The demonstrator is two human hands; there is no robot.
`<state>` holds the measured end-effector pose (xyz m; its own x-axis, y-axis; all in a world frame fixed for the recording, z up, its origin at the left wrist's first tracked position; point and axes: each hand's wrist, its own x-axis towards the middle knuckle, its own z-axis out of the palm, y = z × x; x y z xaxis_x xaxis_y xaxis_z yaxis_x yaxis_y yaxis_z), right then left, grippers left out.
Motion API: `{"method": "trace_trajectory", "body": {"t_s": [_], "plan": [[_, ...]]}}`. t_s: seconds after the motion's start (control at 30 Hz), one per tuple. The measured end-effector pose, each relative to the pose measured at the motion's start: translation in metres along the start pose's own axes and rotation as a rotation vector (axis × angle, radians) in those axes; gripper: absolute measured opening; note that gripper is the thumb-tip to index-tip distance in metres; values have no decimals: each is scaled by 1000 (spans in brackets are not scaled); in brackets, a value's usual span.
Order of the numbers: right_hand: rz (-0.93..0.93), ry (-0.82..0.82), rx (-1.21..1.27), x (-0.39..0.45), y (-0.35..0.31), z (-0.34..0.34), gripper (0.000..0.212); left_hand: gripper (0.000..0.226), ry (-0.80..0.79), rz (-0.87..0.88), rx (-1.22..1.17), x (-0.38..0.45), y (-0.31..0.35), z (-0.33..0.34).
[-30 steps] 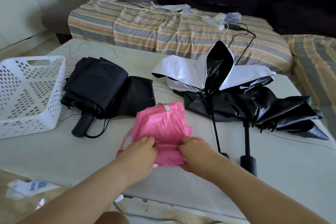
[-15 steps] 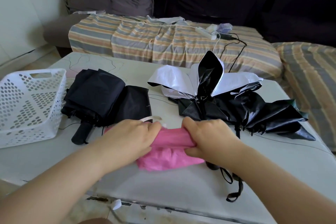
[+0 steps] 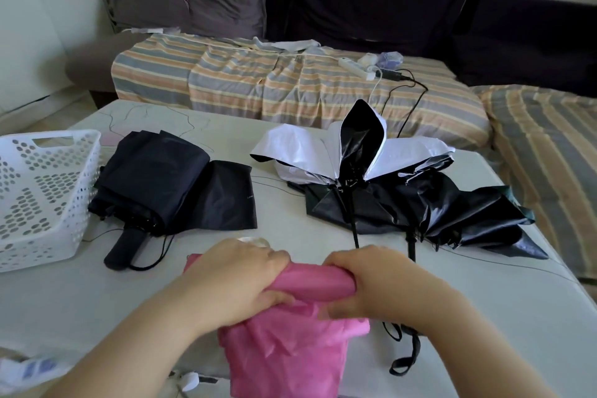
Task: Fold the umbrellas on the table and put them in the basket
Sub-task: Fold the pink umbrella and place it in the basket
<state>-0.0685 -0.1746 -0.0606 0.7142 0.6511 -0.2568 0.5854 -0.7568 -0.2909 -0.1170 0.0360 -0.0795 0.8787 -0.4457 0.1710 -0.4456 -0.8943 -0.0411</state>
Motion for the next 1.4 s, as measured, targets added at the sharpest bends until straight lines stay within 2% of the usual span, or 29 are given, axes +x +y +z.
{"method": "trace_trajectory", "body": {"t_s": [0.07, 0.13, 0.2, 0.27, 0.3, 0.37, 0.47, 0.53, 0.57, 0.67, 0.7, 0.77, 0.83, 0.9, 0.97, 1.0, 1.07, 1.13, 1.2, 1.27, 1.3, 1.33, 1.4], "plan": [[46, -148, 215, -2, 2, 3, 31, 42, 60, 120, 70, -2, 1, 13], [28, -98, 155, -1, 3, 8, 29, 40, 114, 119, 27, -2, -3, 22], [43, 58, -52, 2, 1, 12, 33, 41, 92, 49, -74, 0, -1, 15], [-16, 289, -248, 3, 5, 18, 28, 41, 36, -54, -176, 3, -2, 2], [-78, 388, -369, 3, 10, 21, 27, 44, -66, -120, -253, 2, -4, 3], [-155, 535, -443, 1, 17, 28, 34, 38, -205, -174, -320, 3, -9, 7], [-185, 607, -416, 4, 21, 31, 34, 29, -47, -84, -242, -3, -15, 5], [-144, 578, -398, 2, 16, 24, 30, 28, 66, 1, -99, -5, -15, 6], [-97, 514, -377, 0, 12, 17, 35, 30, 137, 36, -46, -7, -14, 6], [13, 107, -2, -8, 11, 5, 46, 35, 247, 120, 110, -10, -7, 12], [19, 48, 114, -10, 12, 4, 44, 38, 247, 119, 124, -11, -5, 14], [1, 75, 148, -11, 14, 4, 39, 41, 235, 88, 102, -12, -6, 12], [8, 182, -16, -10, 16, 5, 37, 43, 169, 18, -11, -11, -8, 8], [-47, 361, -231, -9, 19, 12, 33, 45, 16, -94, -167, -10, -8, 3], [-140, 470, -408, -8, 26, 22, 27, 43, -188, -170, -334, -10, -9, 11], [-161, 514, -436, -7, 28, 25, 27, 43, -239, -201, -390, -9, -9, 15], [-161, 563, -399, -6, 32, 27, 29, 37, -153, -179, -371, -10, -11, 19], [-111, 525, -336, -6, 31, 23, 29, 32, 46, -39, -170, -8, -14, 22], [-39, 350, -265, -8, 28, 15, 32, 35, 167, 54, -3, -5, -10, 23], [33, 71, -29, -10, 31, 9, 32, 28, 268, 130, 155, -5, -3, 29], [70, -35, 100, -10, 32, 8, 29, 32, 298, 152, 215, -4, 1, 31], [88, -65, 204, -11, 32, 9, 25, 41, 312, 158, 256, -3, 3, 32], [94, 35, 218, -12, 32, 11, 20, 47, 305, 116, 256, -1, 4, 30]]}}
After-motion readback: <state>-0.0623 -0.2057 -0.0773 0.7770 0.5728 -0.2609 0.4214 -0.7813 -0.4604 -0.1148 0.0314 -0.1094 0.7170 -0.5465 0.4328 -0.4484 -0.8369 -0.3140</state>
